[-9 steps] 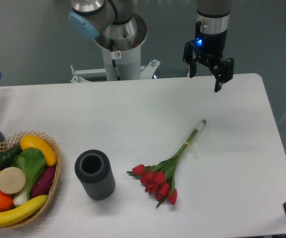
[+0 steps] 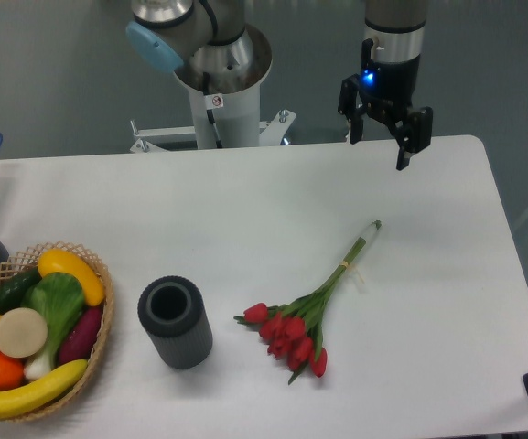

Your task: Pick up the flowers from the table

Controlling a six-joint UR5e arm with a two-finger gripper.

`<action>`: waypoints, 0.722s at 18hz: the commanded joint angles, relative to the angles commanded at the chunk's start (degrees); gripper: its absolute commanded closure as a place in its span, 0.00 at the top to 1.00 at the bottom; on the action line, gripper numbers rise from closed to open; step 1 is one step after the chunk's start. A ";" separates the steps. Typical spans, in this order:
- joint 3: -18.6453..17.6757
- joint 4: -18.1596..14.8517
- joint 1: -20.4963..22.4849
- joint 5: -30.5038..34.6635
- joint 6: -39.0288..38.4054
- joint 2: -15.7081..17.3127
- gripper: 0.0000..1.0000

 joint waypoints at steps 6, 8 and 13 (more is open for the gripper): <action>-1.05 0.18 -0.70 -1.33 -10.19 -1.14 1.00; -1.05 0.18 -2.01 -1.33 -12.30 -2.02 1.00; -0.79 0.96 -7.11 -1.24 -18.28 -7.11 1.00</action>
